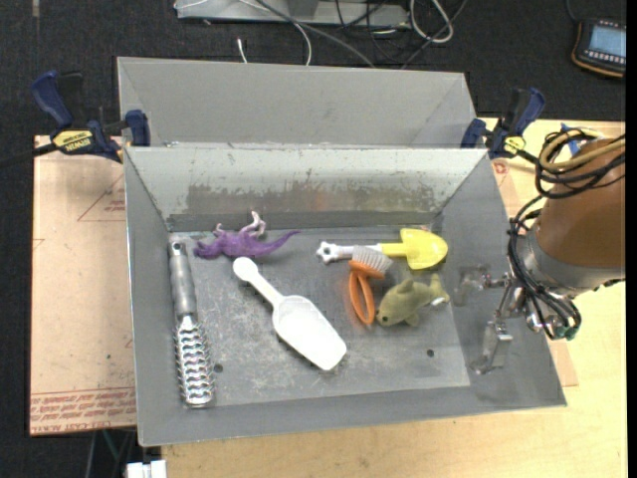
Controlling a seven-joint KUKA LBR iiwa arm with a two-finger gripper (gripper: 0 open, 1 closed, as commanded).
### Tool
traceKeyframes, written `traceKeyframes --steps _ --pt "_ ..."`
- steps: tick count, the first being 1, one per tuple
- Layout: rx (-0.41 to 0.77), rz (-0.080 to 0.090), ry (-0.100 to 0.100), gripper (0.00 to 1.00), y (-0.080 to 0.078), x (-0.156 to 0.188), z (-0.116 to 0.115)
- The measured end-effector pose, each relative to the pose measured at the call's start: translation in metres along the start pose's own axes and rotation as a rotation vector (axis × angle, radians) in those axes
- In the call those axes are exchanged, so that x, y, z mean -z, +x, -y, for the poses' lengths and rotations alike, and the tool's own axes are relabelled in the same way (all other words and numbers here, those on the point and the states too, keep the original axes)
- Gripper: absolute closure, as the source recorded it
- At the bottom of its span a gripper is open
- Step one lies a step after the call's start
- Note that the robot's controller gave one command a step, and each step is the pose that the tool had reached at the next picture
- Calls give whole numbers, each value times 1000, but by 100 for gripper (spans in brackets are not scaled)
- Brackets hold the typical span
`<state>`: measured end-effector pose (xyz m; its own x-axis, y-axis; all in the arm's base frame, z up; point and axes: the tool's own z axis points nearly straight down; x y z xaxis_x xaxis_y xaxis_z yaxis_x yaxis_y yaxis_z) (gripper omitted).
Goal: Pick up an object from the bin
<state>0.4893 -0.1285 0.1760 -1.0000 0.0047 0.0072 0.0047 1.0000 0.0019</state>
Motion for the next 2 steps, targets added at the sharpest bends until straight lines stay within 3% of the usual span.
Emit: traceKeyframes --steps 1,2 --pt "5 8 1 0 -2 4 -1" --pt "4 10 -1 0 -74 -108 -40"
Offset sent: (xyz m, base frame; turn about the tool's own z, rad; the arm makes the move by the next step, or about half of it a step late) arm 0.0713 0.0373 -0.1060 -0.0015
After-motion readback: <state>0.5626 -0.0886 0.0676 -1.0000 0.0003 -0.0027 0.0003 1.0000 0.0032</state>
